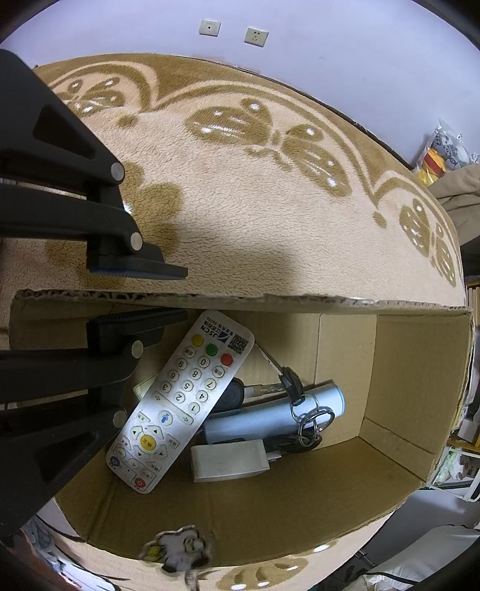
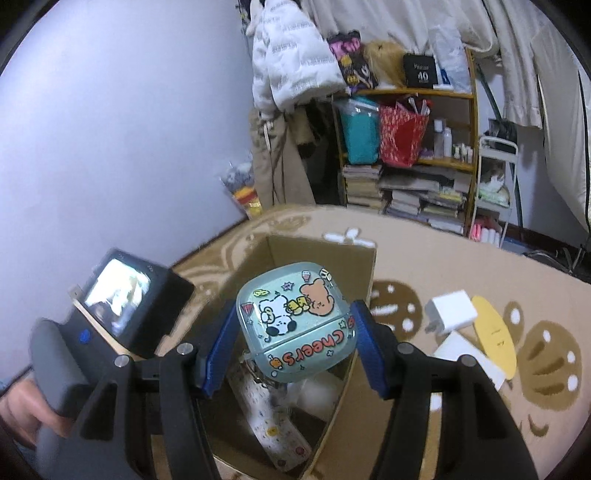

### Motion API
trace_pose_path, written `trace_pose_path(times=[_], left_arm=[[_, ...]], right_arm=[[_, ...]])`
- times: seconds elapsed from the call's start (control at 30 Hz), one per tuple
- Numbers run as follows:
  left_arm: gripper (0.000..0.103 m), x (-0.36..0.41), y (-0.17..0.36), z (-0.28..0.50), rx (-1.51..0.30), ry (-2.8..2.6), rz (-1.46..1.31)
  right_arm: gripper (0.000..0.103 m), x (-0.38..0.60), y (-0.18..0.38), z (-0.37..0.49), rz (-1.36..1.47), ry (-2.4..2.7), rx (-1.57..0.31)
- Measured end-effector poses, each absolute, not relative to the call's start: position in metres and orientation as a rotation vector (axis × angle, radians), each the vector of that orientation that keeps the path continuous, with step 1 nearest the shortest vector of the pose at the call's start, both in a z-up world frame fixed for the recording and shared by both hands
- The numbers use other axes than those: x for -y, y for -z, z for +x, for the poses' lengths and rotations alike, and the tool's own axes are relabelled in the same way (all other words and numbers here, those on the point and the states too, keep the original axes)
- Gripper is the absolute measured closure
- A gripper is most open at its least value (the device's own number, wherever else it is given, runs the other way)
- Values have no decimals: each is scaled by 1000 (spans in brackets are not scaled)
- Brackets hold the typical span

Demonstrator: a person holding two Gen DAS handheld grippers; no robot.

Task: Organize rigid objects
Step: 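Carry the mint-green tin into the box with the right tool and release it, then move the right tool to the pile and grasp the white router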

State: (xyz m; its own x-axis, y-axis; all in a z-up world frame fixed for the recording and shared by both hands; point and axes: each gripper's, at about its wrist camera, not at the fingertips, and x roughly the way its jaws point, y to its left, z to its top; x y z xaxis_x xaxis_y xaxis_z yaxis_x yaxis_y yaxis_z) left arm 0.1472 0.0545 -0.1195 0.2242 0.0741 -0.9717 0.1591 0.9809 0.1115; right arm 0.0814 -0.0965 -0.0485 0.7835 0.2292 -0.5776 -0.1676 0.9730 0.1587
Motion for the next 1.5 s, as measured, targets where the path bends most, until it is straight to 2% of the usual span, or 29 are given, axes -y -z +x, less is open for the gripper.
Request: trace_pose_path(times=[0.37,0.8,0.83,0.9,0.93,1.1,1.5], left_arm=[[88,-54,121,146,-1341,56,217],[88,-54,120,146,-1338,56,219],[88,-54,121,146,-1339,58,218],[88,-54,120,146,-1341,57,216],[88,-55,120,146,-1341,59,213],[88,-55,120,146,-1342,59,210],[88,-55,120,146,-1345,58,205]], right_arm=[[38,93,75,86,74,-181,-710],[38,87,72,84,44,-172,-687],[36,86,69,84,38,-172,-677],[21,86,64,82,22,-158,-656],[18,87,61,81,16,-148,-648],[8,105,55,83,26,-89,-635],[7,194,59,115,144,50,-658]])
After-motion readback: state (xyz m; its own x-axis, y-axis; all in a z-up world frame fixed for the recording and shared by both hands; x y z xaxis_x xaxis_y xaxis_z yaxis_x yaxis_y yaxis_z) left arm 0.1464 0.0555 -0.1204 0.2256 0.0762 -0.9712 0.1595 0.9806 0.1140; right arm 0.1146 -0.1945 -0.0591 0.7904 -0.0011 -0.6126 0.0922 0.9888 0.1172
